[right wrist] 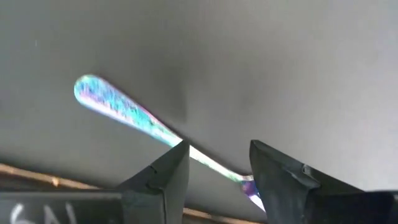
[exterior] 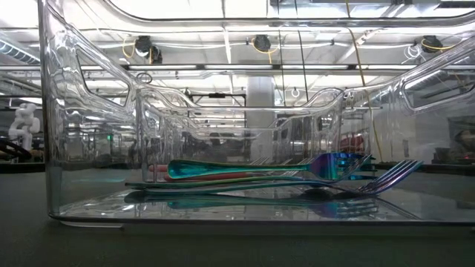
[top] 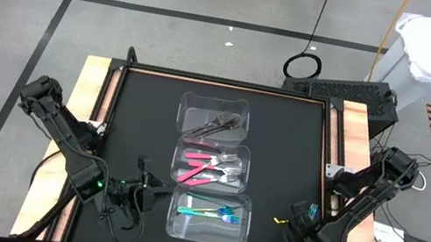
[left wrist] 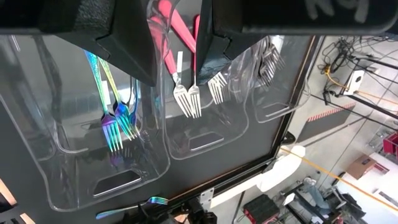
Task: Sort silverware by color (type)
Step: Put the blue fork into the bottom transparent bin
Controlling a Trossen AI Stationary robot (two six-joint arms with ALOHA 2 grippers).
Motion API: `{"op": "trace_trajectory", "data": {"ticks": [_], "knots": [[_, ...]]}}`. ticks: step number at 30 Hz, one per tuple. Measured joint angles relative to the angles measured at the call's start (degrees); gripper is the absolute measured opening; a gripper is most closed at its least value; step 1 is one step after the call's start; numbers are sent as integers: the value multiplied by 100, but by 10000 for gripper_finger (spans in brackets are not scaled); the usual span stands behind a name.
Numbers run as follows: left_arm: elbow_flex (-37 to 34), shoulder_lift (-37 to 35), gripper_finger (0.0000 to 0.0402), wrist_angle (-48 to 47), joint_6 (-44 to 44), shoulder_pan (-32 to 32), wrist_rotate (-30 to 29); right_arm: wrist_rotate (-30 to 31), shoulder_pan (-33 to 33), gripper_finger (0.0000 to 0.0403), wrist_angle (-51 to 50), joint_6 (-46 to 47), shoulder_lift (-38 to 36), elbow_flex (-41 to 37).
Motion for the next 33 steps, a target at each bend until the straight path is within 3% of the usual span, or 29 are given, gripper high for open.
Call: {"op": "trace_trajectory", "data": {"ticks": [9, 23, 27, 33], "knots": [[2, 0, 114, 12, 0, 0, 0, -15, 37, 164, -72, -643, 0, -166], [2, 0, 114, 19, 0, 0, 0, -319, 37, 160, 519, -762, -19, -786], [2, 0, 114, 19, 0, 0, 0, -360, 35, 126, 540, -820, -15, -862], [2, 0, 114, 27, 1, 27, 0, -386, 37, 35, 612, -827, -11, -869]]}}
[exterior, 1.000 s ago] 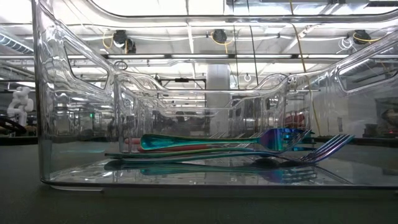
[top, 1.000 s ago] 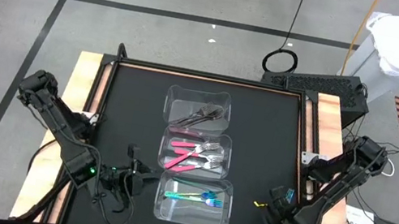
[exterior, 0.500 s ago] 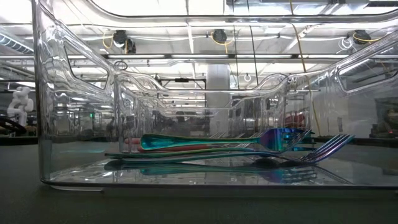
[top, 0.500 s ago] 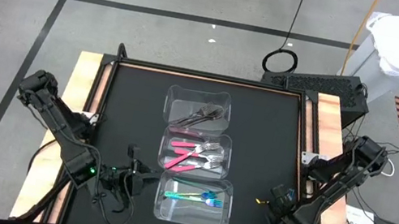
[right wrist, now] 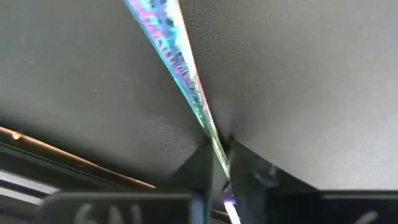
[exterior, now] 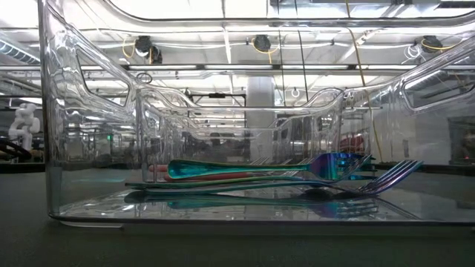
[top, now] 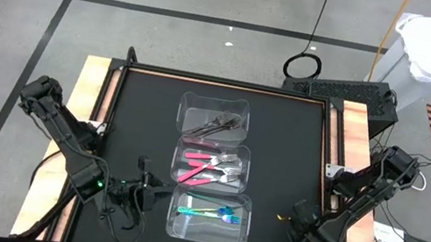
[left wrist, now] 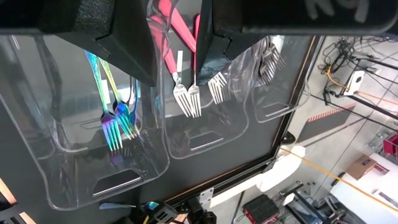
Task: Sort silverware by color (type)
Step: Put the blue fork into the bottom transparent bin
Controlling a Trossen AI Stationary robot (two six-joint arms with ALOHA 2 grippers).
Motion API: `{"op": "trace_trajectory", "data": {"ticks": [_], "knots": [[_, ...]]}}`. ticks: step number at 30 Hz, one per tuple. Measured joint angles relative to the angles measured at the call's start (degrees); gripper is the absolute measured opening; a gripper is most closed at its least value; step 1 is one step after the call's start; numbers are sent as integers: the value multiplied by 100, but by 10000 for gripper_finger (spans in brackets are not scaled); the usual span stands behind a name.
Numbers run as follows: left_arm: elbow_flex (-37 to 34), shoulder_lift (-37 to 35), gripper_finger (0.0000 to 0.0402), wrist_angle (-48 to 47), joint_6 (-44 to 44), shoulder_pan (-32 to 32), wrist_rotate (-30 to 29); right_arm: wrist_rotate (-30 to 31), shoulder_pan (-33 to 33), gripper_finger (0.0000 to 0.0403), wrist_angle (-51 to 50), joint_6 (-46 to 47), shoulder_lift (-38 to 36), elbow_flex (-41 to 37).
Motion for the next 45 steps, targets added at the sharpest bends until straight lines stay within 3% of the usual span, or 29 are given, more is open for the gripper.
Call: {"op": "trace_trajectory", "data": {"ticks": [3, 16, 28, 37, 45], "knots": [[0, 0, 114, 16, -1, 41, -1, 121, 2, 10, 106, -94, 0, -4], [0, 2, 114, 83, -7, 155, 146, 426, -9, 5, 394, 452, 13, 168], [0, 2, 114, 169, -3, 150, 151, 753, -15, 3, 672, 506, 31, 773], [0, 2, 114, 214, -6, 150, 152, 707, -15, 2, 609, 1142, 26, 1391], [0, 2, 114, 793, 308, 150, 201, 728, -163, 2, 266, 1589, 20, 2190]]}}
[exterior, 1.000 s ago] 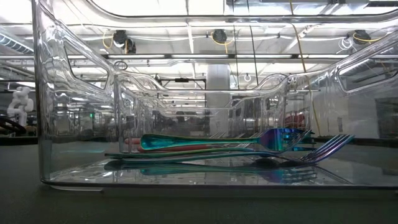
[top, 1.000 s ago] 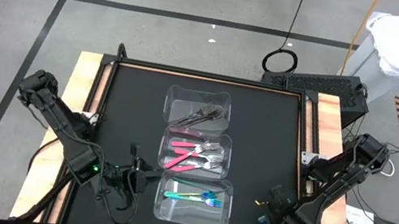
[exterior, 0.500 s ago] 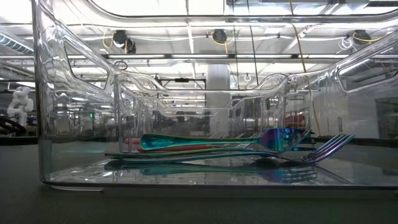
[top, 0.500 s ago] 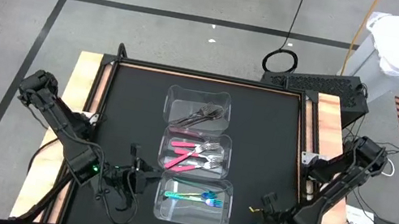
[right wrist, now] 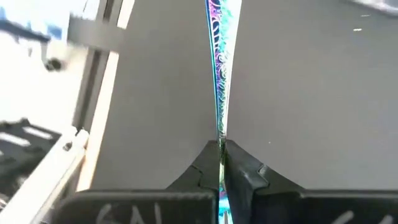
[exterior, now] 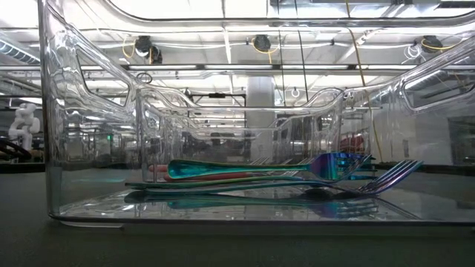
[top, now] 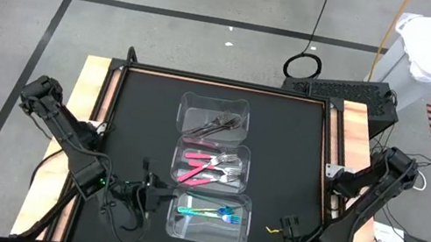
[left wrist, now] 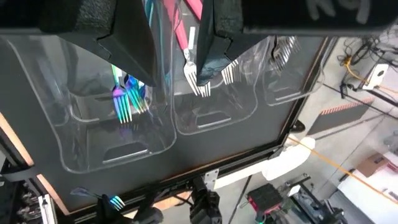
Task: Sort silverware by color (type)
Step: Put the blue fork into the bottom transparent bin
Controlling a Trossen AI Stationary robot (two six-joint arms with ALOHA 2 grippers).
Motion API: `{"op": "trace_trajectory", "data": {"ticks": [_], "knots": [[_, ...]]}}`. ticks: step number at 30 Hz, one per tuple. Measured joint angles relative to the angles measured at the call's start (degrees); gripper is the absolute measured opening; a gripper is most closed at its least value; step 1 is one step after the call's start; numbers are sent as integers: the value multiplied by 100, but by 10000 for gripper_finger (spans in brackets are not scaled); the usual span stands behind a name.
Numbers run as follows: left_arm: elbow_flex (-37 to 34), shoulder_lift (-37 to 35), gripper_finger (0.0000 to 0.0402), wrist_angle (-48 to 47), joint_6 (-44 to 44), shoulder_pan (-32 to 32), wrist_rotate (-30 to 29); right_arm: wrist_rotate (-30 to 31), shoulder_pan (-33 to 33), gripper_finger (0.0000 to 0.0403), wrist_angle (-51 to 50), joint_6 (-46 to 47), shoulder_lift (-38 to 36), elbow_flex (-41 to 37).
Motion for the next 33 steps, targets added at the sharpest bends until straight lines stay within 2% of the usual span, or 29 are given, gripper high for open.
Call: {"op": "trace_trajectory", "data": {"ticks": [5, 13, 16, 24, 33], "knots": [[2, 274, 114, 220, 691, 0, -33, 1, -229, 2, -347, 449, -2, 405], [0, 915, 114, 1189, 2422, 68, -36, 0, -587, 2, -385, 181, -4, 710], [2, 1027, 114, 1548, 2822, 75, -41, 3, -787, 2, -350, 156, -4, 778], [4, 1067, 114, 1771, 3180, 72, 28, -63, -1291, 2, 234, -410, -7, 795], [4, 1067, 116, 1773, 3181, 70, 34, -332, -1683, 3, 280, -467, -7, 795]]}}
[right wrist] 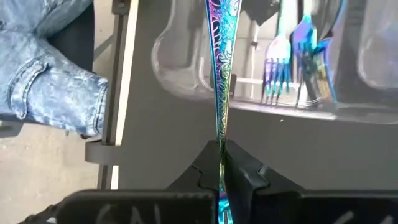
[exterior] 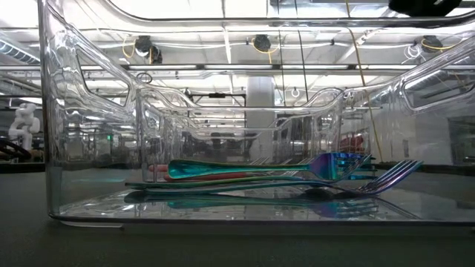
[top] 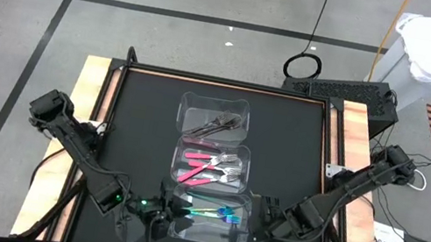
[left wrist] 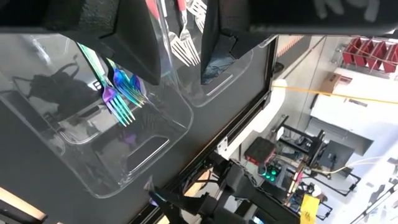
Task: Sort silverware by color (type)
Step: Put the blue fork into the bottom transparent bin
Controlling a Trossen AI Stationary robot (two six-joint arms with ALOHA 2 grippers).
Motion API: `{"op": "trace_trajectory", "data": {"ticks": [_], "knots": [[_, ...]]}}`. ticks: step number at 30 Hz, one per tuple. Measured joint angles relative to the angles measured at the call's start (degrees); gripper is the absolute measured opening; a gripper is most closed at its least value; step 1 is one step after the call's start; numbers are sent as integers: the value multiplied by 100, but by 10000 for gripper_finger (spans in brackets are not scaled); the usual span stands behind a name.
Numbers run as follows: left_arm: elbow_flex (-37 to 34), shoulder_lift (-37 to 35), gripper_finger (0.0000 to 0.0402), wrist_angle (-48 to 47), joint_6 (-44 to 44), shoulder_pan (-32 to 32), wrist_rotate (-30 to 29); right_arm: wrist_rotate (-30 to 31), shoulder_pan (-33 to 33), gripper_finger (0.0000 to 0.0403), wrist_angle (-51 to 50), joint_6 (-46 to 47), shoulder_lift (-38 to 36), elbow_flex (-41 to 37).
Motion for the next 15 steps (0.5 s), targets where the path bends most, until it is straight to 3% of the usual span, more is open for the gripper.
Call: {"op": "trace_trajectory", "data": {"ticks": [10, 15], "knots": [[0, 0, 206, 11, 430, 33, 1, -164, -344, 4, -23, -96, 0, 318], [0, 0, 223, 199, 781, 44, 164, -167, -494, 4, -17, -205, 0, 696]]}}
